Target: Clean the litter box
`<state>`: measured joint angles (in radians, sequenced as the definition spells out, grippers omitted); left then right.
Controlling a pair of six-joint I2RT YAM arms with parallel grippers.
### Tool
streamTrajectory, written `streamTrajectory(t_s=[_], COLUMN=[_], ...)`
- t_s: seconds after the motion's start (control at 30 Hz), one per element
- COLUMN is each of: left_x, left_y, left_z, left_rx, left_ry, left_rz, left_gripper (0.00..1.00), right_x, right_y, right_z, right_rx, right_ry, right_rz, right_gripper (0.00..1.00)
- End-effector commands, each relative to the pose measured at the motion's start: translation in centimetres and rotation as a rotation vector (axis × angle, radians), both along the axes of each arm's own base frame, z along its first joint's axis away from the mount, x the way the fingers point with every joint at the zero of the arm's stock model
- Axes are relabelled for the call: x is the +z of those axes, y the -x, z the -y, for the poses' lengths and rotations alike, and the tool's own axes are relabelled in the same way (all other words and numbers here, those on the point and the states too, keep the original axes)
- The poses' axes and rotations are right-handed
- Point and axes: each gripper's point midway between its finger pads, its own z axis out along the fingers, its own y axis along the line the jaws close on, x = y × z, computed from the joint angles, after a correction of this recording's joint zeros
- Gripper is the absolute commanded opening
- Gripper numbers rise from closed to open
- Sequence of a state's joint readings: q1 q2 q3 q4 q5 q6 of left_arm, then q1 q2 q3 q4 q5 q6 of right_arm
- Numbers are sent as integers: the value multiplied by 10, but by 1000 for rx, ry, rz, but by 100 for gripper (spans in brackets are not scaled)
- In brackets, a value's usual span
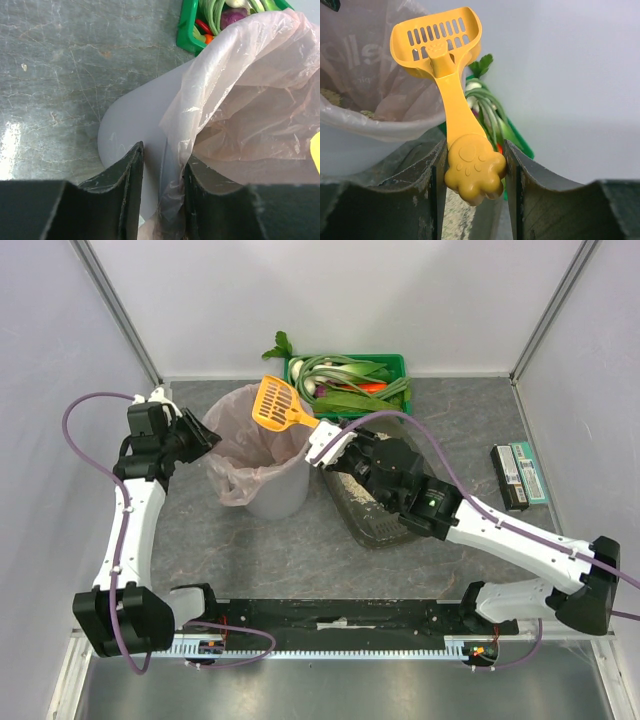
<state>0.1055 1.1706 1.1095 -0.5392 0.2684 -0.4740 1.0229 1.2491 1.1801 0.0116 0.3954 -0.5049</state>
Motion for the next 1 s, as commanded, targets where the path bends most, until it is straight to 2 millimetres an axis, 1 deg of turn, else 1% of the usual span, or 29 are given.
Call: streamTrajectory(t_s=[0.0, 0.03, 0.1, 0.17, 0.23, 0.27, 0.33, 0.43, 0.47, 0.5, 0.53, 0.57, 0.63, 0.67, 0.73, 0.77, 0.83, 0.87, 0.9, 0.93, 0.97], left_x=[-12, -13, -14, -14, -11, -10, -11, -12, -13, -14, -13, -14, -12, -10, -8, -7, -5, -4, -3, -2, -1], left_y=[6, 7, 6, 6, 3, 2, 0, -2, -3, -3, -3, -4, -6, -6, -8, -8, -10, -10, -11, -12, -12], left_z=[20, 22, 26, 27, 29, 30, 34, 38, 38, 38, 38, 37, 36, 37, 36, 36, 37, 38, 38, 38, 38], left_rx=[-91, -97, -111, -110, -119, -122, -137, -154, -153, -151, -149, -148, -150, -153, -161, -163, -166, -165, -166, -165, -165], left_ry=[69, 77, 97, 101, 103, 106, 112, 114, 112, 110, 110, 106, 97, 94, 86, 86, 85, 86, 85, 86, 85], left_rz=[-35, -37, -38, -39, -26, -25, -30, -34, -36, -39, -38, -40, -31, -25, -18, -17, -13, -11, -9, -6, -7], left_gripper=[35, 34, 31, 31, 31, 30, 30, 29, 28, 28, 28, 27, 27, 27, 26, 26, 26, 26, 26, 26, 26], right_x=[31, 30, 26, 24, 22, 18, 21, 15, 3, -3, -4, -11, -5, 8, 19, 31, 35, 35, 33, 26, 19], right_y=[-3, -3, 0, 0, 5, 6, 13, 22, 27, 29, 33, 37, 35, 36, 32, 32, 34, 38, 41, 44, 50], right_z=[-8, -9, -15, -15, -18, -17, -18, -17, -18, -15, -11, -11, -1, 0, 4, 4, 2, -2, -4, -3, -6], right_rx=[-7, -4, 6, -8, 6, 3, 0, 15, 41, 45, 43, 41, -17, -44, -106, -132, -144, -135, -129, -131, -112], right_ry=[45, 103, 165, 247, 309, 390, 426, 487, 521, 542, 556, 579, 590, 552, 565, 528, 542, 536, 540, 552, 566], right_rz=[175, 208, 236, 277, 315, 357, 408, 417, 397, 393, 401, 403, 417, 441, 470, 488, 508, 512, 511, 500, 494], right_gripper=[0, 0, 0, 0, 0, 0, 0, 0, 0, 0, 0, 0, 0, 0, 0, 0, 0, 0, 0, 0, 0])
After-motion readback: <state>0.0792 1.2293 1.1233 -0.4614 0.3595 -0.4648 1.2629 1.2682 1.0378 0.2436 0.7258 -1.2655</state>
